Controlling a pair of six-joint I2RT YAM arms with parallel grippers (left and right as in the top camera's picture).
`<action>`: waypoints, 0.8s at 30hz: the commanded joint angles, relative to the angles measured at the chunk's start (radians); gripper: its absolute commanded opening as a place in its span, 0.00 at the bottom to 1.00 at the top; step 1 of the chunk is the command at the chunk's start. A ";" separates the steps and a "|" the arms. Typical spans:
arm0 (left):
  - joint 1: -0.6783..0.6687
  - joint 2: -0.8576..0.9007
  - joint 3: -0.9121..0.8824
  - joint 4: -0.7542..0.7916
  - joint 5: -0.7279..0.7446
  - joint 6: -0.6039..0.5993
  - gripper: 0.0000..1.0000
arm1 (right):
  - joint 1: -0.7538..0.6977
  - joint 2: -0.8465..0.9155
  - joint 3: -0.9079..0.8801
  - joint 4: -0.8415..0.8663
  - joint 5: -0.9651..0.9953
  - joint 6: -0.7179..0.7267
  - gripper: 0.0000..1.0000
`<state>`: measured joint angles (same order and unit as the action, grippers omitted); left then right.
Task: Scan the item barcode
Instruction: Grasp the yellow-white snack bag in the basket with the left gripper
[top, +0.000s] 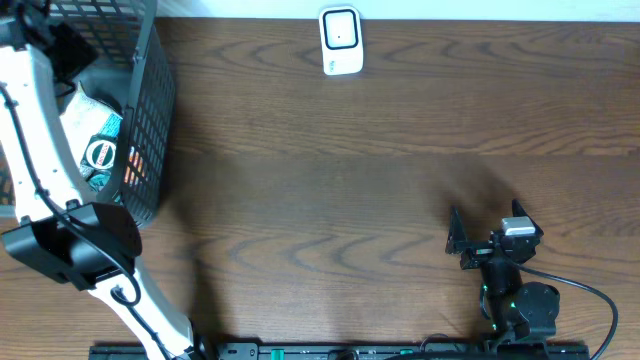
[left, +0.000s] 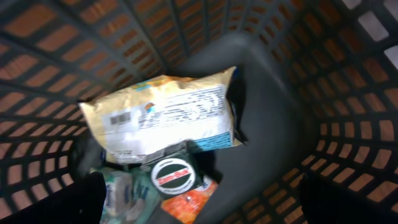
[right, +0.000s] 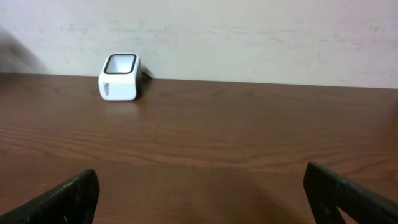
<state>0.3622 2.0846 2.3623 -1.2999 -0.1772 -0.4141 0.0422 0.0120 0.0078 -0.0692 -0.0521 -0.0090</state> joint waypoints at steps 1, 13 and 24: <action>0.037 0.049 -0.042 -0.021 0.031 0.020 0.98 | -0.003 -0.005 -0.002 -0.003 0.004 -0.007 0.99; 0.040 0.080 -0.381 0.320 -0.024 0.021 0.98 | -0.003 -0.005 -0.002 -0.003 0.004 -0.007 0.99; 0.040 0.082 -0.592 0.555 -0.024 0.021 0.98 | -0.003 -0.005 -0.002 -0.003 0.004 -0.007 0.99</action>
<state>0.4038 2.1696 1.8191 -0.7685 -0.1860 -0.4061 0.0422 0.0120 0.0078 -0.0692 -0.0521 -0.0090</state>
